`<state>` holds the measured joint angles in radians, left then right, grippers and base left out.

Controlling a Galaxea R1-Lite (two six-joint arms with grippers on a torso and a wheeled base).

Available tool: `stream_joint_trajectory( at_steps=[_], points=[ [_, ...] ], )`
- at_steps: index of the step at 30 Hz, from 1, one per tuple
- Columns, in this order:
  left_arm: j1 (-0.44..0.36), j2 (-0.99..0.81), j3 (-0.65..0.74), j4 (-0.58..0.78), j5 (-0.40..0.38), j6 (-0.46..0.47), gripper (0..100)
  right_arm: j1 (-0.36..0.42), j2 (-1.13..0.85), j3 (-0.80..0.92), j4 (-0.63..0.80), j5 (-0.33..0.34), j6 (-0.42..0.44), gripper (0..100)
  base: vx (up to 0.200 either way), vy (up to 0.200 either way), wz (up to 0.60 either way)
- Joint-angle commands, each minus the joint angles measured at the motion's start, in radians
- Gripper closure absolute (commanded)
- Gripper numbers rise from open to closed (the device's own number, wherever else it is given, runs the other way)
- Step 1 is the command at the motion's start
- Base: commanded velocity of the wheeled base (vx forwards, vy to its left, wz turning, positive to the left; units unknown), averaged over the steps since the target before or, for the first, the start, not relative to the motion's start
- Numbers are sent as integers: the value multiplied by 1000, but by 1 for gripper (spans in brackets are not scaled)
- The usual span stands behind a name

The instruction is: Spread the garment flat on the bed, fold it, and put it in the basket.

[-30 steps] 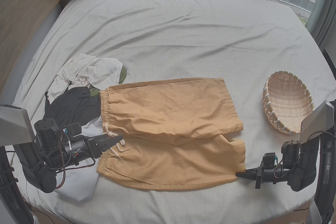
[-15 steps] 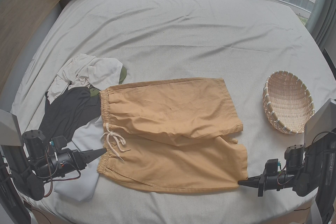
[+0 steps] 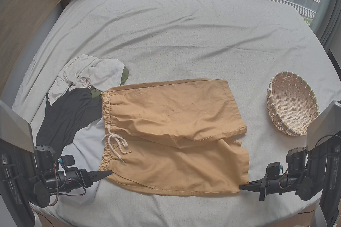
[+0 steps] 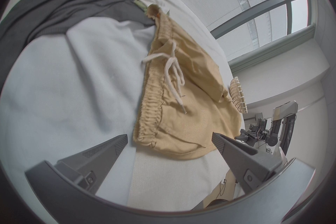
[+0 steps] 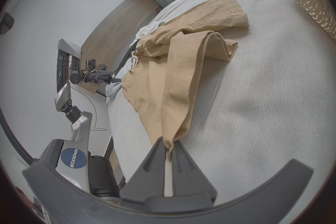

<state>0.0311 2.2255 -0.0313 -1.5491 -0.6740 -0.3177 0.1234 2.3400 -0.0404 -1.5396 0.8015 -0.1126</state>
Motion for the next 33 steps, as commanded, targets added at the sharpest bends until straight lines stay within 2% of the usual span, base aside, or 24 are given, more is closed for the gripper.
stream_joint_trajectory(
  at_steps=[1,10,11,19,24,28,33],
  points=[
    [-5,48,-13,0,-1,-3,0,-4,-4,2,-1,1,1,100,0,0,0],
    [0,60,-62,0,-1,-6,0,-5,-5,5,-1,2,1,100,0,0,0],
    [-2,62,-64,0,-1,-8,100,-7,-5,5,-1,1,1,100,0,0,0],
    [-7,100,-95,-2,-6,-4,100,-21,-11,34,-1,-1,1,100,0,0,0],
    [10,89,-72,-2,-10,0,100,-33,-4,40,6,-18,8,100,0,0,0],
    [47,66,-53,0,-47,15,100,-30,-2,40,19,-30,21,100,0,0,0],
    [55,75,-36,1,-58,19,100,-33,-22,40,128,-31,16,100,0,0,0]
  ],
)
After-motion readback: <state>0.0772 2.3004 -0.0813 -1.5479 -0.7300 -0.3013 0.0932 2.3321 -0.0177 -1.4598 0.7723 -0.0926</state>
